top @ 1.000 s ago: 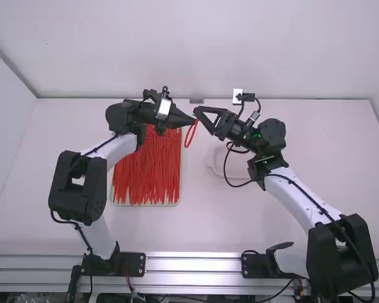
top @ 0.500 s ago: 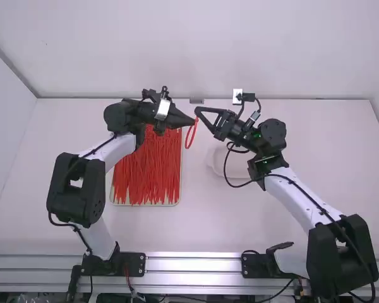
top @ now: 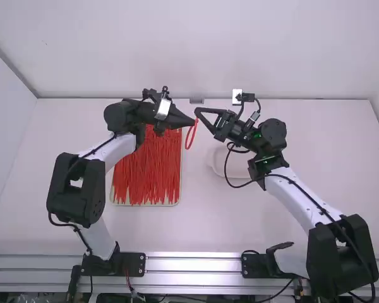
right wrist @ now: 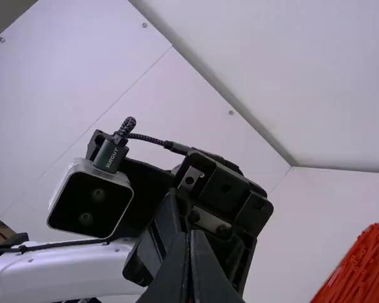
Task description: Fasten the cable tie
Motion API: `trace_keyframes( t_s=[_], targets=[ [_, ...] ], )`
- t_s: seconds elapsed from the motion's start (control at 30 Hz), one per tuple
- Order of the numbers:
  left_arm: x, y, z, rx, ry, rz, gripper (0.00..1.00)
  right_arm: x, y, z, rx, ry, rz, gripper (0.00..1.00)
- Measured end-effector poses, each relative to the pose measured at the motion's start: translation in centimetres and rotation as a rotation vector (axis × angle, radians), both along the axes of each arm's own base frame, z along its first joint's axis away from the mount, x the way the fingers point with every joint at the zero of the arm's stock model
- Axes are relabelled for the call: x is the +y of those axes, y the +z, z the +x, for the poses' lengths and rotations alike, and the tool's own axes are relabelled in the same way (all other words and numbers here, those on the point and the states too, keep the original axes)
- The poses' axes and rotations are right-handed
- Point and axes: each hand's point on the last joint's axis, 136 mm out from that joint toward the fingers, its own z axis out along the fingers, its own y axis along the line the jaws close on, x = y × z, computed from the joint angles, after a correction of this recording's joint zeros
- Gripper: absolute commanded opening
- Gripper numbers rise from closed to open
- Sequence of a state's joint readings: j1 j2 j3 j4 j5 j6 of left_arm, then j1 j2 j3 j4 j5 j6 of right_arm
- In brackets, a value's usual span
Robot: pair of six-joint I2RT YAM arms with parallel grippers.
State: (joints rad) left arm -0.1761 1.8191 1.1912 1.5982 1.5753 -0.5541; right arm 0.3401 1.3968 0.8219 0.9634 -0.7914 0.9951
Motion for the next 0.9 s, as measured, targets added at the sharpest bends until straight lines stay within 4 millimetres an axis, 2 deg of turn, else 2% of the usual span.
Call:
trace_keyframes(
  t_s=[0.9],
  targets=[
    [0.0,0.0,-0.01,-0.002,0.0,0.0,0.01,-0.02,-0.01,-0.12,-0.008,0.009,-0.006,0.0]
  ],
)
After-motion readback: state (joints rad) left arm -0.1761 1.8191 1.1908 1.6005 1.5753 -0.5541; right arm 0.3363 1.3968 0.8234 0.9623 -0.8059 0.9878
